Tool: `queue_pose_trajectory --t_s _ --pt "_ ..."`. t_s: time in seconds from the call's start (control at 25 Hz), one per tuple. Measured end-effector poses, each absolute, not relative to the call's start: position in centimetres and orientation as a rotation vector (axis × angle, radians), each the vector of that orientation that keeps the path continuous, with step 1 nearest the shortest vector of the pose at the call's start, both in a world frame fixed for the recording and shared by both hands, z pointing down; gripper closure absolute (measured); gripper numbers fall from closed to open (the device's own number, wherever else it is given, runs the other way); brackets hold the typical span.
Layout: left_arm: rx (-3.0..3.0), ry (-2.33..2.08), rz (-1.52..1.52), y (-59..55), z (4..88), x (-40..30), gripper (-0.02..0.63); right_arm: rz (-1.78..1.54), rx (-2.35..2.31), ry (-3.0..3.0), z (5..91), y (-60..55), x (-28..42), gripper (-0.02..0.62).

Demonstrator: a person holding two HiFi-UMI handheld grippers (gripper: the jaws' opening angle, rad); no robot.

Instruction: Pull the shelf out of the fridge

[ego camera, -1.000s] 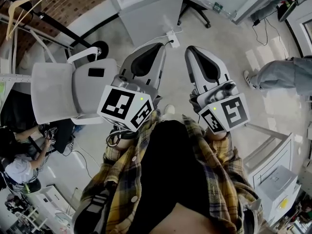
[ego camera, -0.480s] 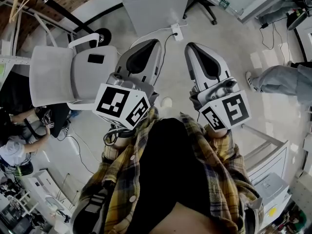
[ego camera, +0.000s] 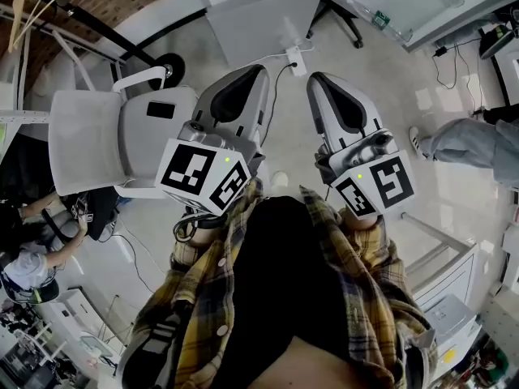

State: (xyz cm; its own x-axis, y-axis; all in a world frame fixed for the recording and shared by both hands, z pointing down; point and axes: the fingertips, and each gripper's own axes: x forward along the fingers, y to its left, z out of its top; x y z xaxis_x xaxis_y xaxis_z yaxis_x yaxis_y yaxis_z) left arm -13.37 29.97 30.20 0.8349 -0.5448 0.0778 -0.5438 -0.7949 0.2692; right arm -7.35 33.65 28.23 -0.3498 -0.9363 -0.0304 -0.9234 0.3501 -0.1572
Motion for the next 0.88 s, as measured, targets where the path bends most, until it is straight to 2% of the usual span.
queue_pose_trajectory --t_s 0.52,0.88 --pt "2.783 -0.722 -0.012 18.0 29.3 -13.8 0.601 -0.183 -1.747 2.405 27.4 20.8 -8.6 0.577" --pt "2.786 -0.633 0.013 13.7 30.1 -15.0 0.601 -0.223 -1.798 2.363 28.1 16.4 -10.1 0.577"
